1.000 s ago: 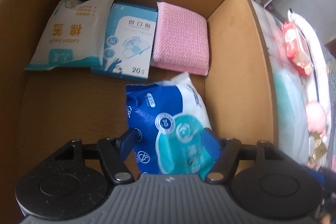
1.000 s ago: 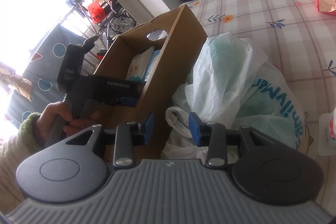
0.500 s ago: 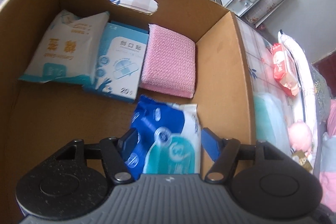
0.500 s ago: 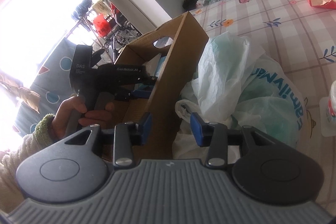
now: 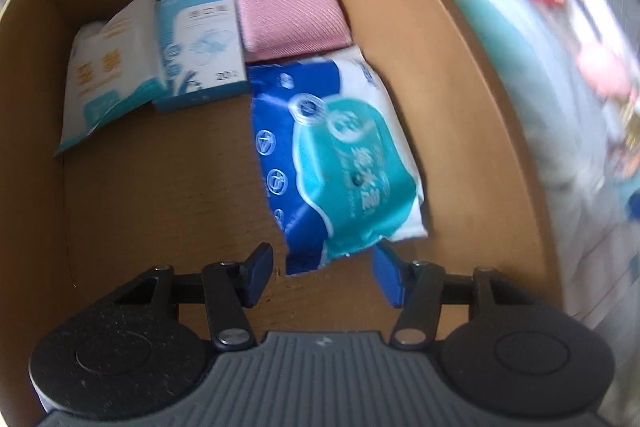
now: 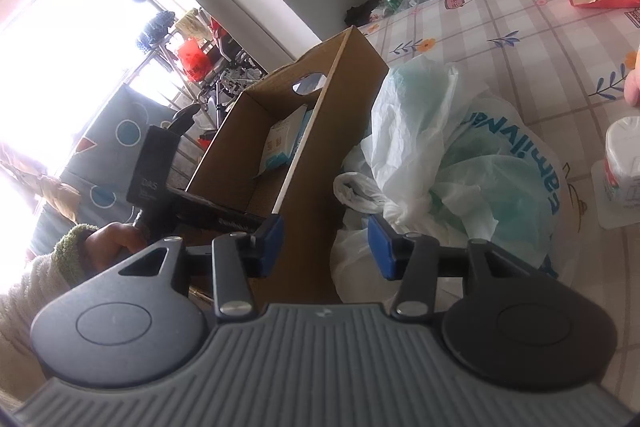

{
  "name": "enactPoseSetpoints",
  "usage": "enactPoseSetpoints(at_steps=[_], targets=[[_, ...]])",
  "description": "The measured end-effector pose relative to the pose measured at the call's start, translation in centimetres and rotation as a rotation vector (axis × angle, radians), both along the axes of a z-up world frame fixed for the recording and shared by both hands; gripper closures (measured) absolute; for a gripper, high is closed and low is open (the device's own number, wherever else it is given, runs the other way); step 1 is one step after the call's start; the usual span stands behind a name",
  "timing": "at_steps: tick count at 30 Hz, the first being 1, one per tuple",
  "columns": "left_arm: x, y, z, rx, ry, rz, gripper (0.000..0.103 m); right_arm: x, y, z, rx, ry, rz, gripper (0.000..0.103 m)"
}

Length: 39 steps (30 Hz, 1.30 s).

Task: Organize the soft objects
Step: 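Lower the wet-wipe pack beside the pink sponge and open the left gripper, then move the left gripper back toward the pink plush toy on the bed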

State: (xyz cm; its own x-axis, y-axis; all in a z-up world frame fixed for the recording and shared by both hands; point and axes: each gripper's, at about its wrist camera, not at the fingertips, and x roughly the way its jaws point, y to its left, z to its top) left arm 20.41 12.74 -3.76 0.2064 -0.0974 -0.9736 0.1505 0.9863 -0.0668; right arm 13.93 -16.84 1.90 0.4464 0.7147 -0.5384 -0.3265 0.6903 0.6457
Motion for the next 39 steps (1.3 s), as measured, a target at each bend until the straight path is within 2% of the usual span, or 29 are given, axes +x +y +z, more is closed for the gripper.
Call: enactPoseSetpoints(at_steps=[3,9,11,13,17,19,22,25,29,32,36,39], targets=[[0.6,-0.7,-1.0,0.040,0.007,-0.001,0.048,-0.2,-0.3,0.0,0.003,0.000,-0.008,0.056],[1.1,-0.7,-1.1,0.014,-0.006,0.036,0.050,-0.8,-1.0,0.0,0.001,0.001,-0.025,0.055],[0.9,-0.6,-0.9,0.023,-0.004,0.042,0.042,-0.9,-1.3,-0.1,0.008,0.010,-0.028,0.052],[0.9,-0.3,-0.3,0.029,0.003,0.059,0.030,-1.0,-1.6,-0.3,0.011,0.019,-0.031,0.048],[-0.3,1.4,1.5,0.010,-0.013,0.108,0.025,-1.1,-1.9,-0.8,0.011,0.029,-0.048,0.037],[-1.1,2.3,3.0,0.006,-0.051,0.130,0.025,-1.1,-2.1,-1.0,0.022,0.034,-0.050,0.033],[-2.0,2.8,6.0,0.043,-0.168,0.189,0.025,-1.2,-2.3,-1.3,0.060,0.056,-0.045,0.031],[-3.2,2.8,8.9,0.014,-0.270,0.212,0.025,-1.4,-2.5,-1.5,0.081,0.069,-0.052,0.030],[-5.2,0.1,12.0,-0.037,-0.402,0.177,0.021,-2.3,-3.3,-1.6,0.109,0.071,-0.080,0.028],[-6.0,-3.2,12.5,-0.106,-0.458,0.144,0.020,-3.2,-4.5,-1.6,0.126,0.058,-0.113,0.027],[-5.9,-8.3,11.3,-0.228,-0.447,0.103,0.020,-4.5,-6.8,-1.1,0.082,0.032,-0.175,0.026],[-5.5,-12.5,10.1,-0.275,-0.441,0.043,0.020,-5.5,-9.0,-0.1,0.014,-0.008,-0.240,0.024]])
